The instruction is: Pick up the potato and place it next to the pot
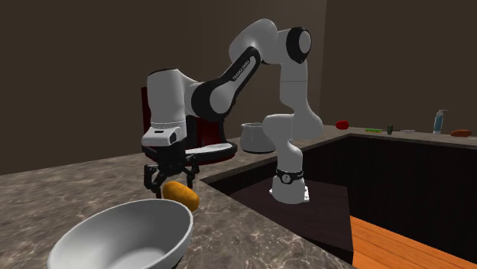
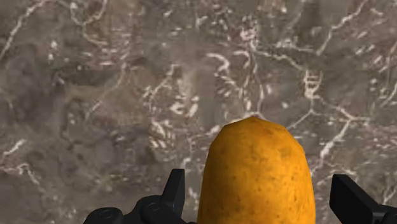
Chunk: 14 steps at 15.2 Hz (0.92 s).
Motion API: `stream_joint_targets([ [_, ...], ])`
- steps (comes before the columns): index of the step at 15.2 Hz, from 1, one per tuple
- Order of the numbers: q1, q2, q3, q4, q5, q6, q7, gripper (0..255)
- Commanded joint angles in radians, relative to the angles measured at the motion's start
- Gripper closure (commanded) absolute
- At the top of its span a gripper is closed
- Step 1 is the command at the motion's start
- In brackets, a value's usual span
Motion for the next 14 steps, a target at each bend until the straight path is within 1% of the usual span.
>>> stream_joint_targets([
  [1, 0.0, 0.0, 0.0, -0.003, 0.0, 0.004, 0.0, 0],
  [6, 0.0, 0.0, 0.0, -0.003, 0.0, 0.004, 0.0, 0],
  [7, 0.0, 0.0, 0.0, -0.003, 0.0, 0.004, 0.0, 255],
  [14, 0.0, 0.0, 0.0, -0.003, 0.0, 0.004, 0.0, 255],
])
